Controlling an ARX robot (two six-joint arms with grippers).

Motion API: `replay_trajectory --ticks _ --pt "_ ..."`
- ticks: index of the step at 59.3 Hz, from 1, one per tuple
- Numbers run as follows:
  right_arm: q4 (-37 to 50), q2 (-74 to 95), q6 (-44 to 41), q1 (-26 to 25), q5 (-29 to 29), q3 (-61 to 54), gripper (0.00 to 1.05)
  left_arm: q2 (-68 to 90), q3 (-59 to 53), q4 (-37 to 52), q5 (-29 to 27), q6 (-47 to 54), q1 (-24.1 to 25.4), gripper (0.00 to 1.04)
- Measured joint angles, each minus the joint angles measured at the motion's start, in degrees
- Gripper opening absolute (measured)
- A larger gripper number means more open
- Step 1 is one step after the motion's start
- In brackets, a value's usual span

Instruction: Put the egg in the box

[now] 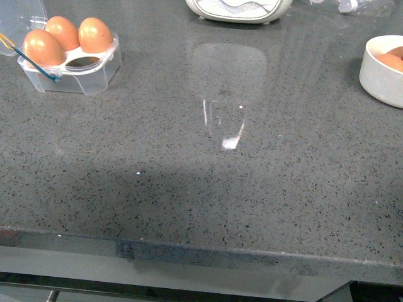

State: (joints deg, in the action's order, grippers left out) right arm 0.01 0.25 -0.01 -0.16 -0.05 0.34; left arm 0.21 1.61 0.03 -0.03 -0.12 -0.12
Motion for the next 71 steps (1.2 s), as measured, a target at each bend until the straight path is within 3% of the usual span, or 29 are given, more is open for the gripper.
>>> replay_trajectory --ticks 71 --pt "0.0 0.0 0.0 0.0 0.0 0.0 0.97 0.0 0.0 0.0 0.0 0.0 0.0 0.98"
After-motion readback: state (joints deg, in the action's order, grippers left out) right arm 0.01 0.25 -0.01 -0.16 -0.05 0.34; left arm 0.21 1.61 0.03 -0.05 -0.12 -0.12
